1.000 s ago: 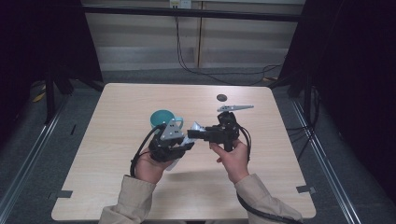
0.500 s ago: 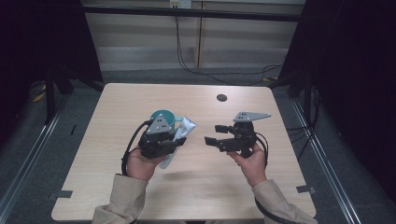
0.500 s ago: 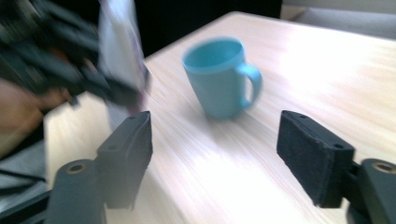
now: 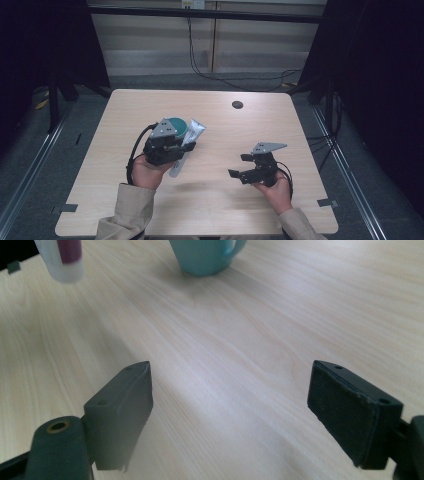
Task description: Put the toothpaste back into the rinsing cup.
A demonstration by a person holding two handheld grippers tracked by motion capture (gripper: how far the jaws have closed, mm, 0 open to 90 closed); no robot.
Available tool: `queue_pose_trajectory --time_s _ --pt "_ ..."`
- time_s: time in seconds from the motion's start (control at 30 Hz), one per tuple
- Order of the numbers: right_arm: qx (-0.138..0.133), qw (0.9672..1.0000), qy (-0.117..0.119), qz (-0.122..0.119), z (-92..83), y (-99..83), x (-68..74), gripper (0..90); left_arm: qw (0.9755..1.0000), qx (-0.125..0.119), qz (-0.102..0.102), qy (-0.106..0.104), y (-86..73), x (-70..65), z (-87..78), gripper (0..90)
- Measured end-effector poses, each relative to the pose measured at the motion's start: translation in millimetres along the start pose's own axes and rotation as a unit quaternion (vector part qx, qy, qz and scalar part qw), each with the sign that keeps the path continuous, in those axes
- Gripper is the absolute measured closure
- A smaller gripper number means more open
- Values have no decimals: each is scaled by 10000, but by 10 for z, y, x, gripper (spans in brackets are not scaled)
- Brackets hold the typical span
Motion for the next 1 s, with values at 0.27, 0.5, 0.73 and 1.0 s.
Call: queue_pose_trajectory --time_s 0.27,0.5,0.73,1.0 --pt "240 9997 -67 -57 66 -224 -1 178 9998 -138 -96 -43 60 64 -21 746" --pt "237 9995 -68 -179 82 -311 20 175 9994 -305 -165 -40 130 114 -70 746" --pt "320 9989 -151 -308 107 -366 36 174 9992 -352 -211 -34 197 170 -95 746" --pt "424 9969 -265 -614 135 -411 82 172 9985 -465 -273 -49 260 214 -110 746"
Point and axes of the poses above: each handheld gripper's, and its own axes: z roughly forward along the jaws, y roughly out of its top, x roughly to its left, the point moved 2 cm from there along z, roughly forward along the jaws, and after that the axes turned 14 degrees about -y, right-handed, at the moved point
